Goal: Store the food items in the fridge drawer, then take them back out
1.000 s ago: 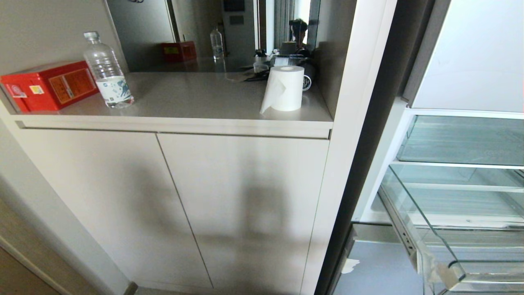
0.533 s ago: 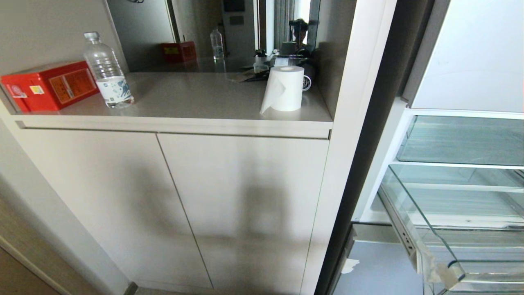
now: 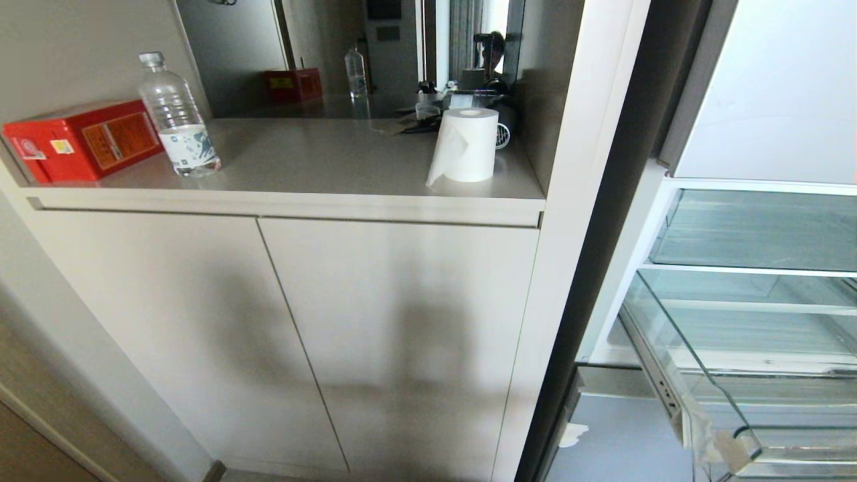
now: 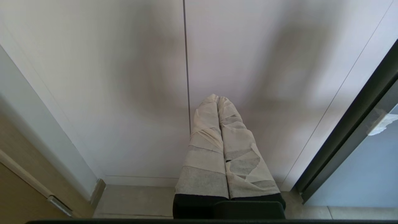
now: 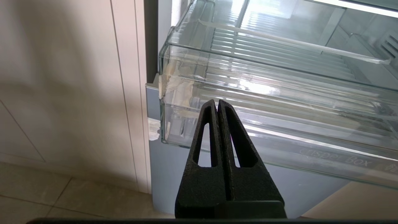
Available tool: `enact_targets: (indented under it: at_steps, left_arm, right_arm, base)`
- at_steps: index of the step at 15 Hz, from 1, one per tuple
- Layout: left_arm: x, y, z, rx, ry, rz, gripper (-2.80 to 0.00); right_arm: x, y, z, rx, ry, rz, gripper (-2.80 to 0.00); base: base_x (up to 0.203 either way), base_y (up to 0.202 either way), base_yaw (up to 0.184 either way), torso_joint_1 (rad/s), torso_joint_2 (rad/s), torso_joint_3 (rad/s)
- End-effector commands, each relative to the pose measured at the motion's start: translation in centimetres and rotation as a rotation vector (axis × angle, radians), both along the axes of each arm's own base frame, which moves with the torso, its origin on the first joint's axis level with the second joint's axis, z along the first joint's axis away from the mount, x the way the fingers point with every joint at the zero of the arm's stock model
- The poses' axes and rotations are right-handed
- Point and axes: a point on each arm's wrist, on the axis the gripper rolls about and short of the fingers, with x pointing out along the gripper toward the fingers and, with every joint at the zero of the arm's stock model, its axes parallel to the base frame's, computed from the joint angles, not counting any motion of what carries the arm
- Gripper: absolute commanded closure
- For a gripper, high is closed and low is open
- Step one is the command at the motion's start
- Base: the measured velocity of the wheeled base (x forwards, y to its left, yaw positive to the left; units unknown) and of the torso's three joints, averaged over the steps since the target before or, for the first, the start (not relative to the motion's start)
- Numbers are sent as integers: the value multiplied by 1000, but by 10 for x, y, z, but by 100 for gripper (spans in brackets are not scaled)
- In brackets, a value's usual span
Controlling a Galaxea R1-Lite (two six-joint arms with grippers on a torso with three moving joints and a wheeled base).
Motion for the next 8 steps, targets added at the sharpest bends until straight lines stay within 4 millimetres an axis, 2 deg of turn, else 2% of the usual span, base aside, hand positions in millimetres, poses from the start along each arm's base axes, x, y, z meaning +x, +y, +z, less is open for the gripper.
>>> enact_targets:
  at_steps: [1, 3, 8]
  left_arm:
    - [0, 0, 0, 0, 1, 0, 0]
    - [0, 0, 0, 0, 1, 0, 0]
    - [0, 0, 0, 0, 1, 0, 0]
  right_arm:
    - [0, 0, -1, -1, 5, 1, 0]
    - [0, 0, -1, 5, 4, -1, 0]
    - [0, 0, 0, 17, 3, -3, 0]
  base:
    - [0, 0, 0, 0, 0, 0]
    - [3, 2, -136, 3, 2, 2]
    - [-2, 7, -177, 3, 2, 3]
